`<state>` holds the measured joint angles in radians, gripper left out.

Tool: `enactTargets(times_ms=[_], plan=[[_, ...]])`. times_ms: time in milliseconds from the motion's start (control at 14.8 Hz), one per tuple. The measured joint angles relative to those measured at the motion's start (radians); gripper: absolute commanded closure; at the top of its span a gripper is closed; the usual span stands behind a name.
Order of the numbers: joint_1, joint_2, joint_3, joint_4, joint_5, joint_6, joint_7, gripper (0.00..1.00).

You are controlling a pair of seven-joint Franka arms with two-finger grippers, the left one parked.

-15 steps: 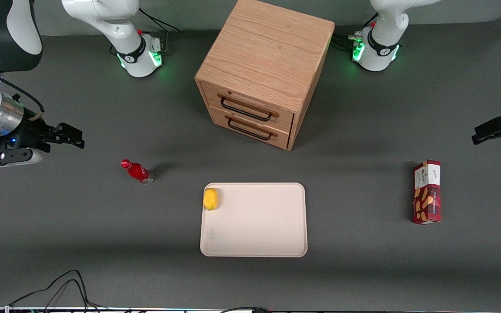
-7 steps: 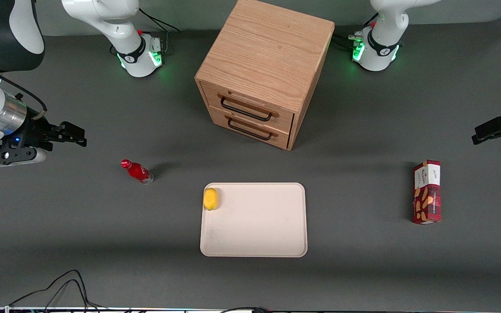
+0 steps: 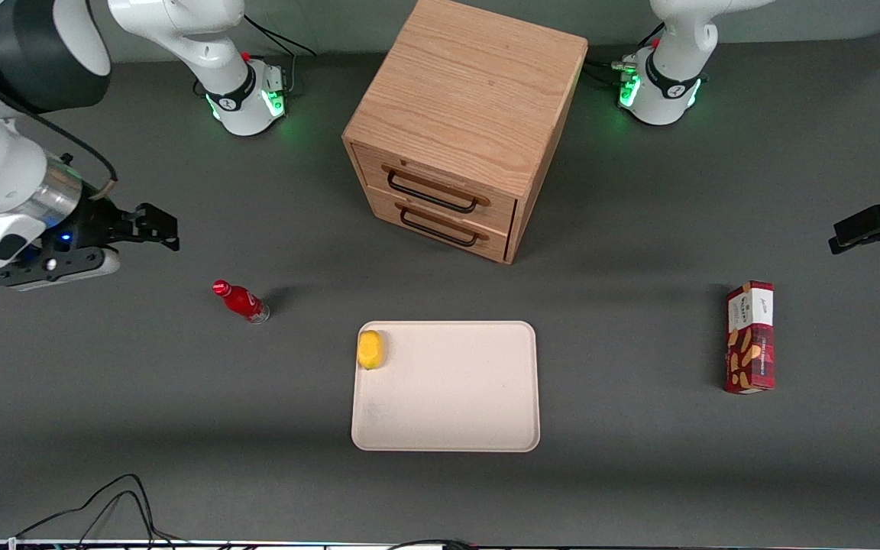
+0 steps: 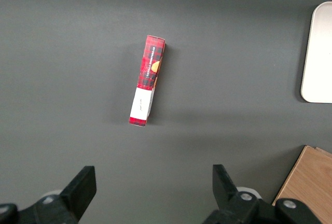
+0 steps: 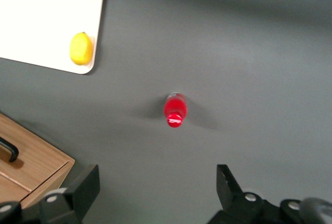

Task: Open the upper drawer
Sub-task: 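Move the right gripper toward the upper drawer's black handle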

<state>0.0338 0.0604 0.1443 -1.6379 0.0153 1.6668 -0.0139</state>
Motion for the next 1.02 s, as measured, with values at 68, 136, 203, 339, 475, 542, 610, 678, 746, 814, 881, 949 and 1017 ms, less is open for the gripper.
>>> enactTargets(times_ms=[68, 136, 203, 339, 475, 542, 610, 678, 746, 814, 881, 949, 1017], plan=[[0.001, 0.0, 0.02, 0.006, 0.0, 0.0, 0.0, 0.0], [0.001, 0.0, 0.044, 0.012, 0.0, -0.001, 0.0, 0.0], [0.002, 0.0, 0.069, 0.015, 0.0, -0.002, 0.0, 0.0], [0.004, 0.002, 0.124, 0.017, 0.0, -0.002, 0.0, 0.0], [0.005, 0.013, 0.183, 0.017, 0.0, -0.002, 0.0, 0.0], [0.006, 0.022, 0.21, 0.017, 0.0, -0.001, -0.006, 0.0], [0.006, 0.033, 0.241, 0.018, 0.0, -0.001, -0.02, 0.0], [0.007, 0.045, 0.271, 0.019, 0.0, 0.0, -0.04, 0.0], [0.008, 0.058, 0.299, 0.02, 0.0, 0.0, -0.058, 0.0], [0.008, 0.074, 0.325, 0.024, 0.0, 0.0, -0.082, 0.0], [0.008, 0.093, 0.35, 0.031, 0.0, 0.0, -0.116, 0.0], [0.009, 0.112, 0.372, 0.037, 0.0, 0.0, -0.162, 0.0], [0.009, 0.132, 0.394, 0.042, 0.0, 0.003, -0.213, 0.0]])
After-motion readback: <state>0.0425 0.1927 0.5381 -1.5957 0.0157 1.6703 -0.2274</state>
